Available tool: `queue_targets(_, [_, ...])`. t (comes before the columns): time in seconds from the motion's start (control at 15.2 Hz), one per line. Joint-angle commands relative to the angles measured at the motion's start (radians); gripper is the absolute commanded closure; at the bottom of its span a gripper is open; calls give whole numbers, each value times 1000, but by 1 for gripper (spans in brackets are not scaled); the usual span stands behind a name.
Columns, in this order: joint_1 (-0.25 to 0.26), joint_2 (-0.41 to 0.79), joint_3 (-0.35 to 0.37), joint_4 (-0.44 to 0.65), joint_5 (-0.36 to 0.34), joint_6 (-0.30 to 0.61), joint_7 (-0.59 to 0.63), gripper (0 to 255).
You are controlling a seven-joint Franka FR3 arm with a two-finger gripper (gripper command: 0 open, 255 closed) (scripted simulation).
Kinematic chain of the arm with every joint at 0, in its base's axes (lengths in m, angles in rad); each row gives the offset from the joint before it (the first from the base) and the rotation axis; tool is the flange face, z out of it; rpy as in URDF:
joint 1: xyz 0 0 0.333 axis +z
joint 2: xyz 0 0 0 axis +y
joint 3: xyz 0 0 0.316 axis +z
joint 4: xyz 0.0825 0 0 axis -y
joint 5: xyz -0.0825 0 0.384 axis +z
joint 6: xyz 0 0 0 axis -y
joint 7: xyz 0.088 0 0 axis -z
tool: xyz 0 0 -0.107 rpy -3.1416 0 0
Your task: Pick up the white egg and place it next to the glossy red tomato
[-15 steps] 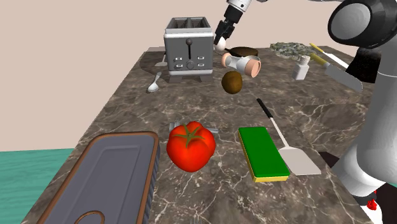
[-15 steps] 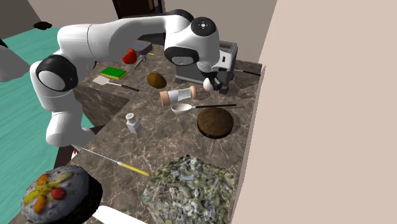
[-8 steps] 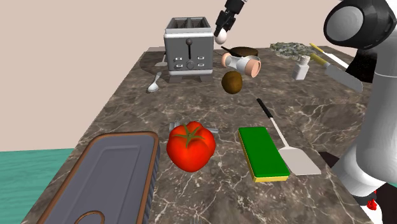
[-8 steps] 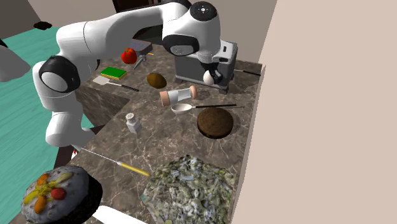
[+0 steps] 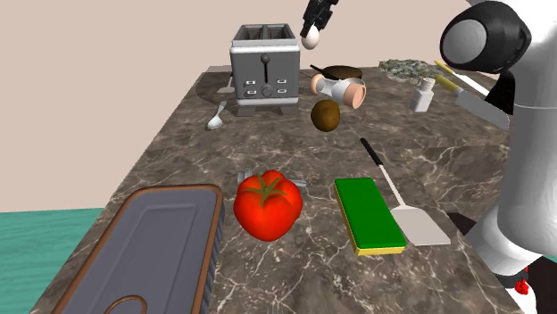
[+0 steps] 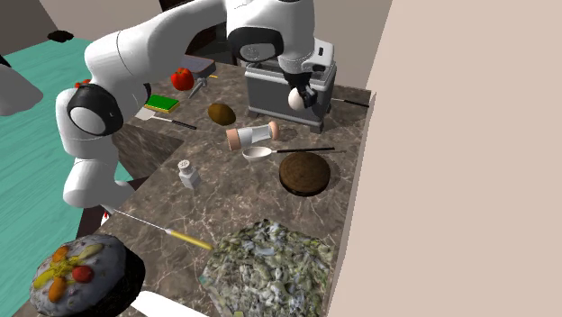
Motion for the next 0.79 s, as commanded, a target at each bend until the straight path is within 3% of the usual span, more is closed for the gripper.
queue_targets(0.0, [-14,28,3,72,9,-41,17,255])
queue_targets(0.2, [-42,78,9,192,26,-105,45,255])
queue_targets(0.4, [68,-109,-2,-99,-40,14,48,255])
queue_targets(0.73, [180,-319,29,-386,-127,139,116,255])
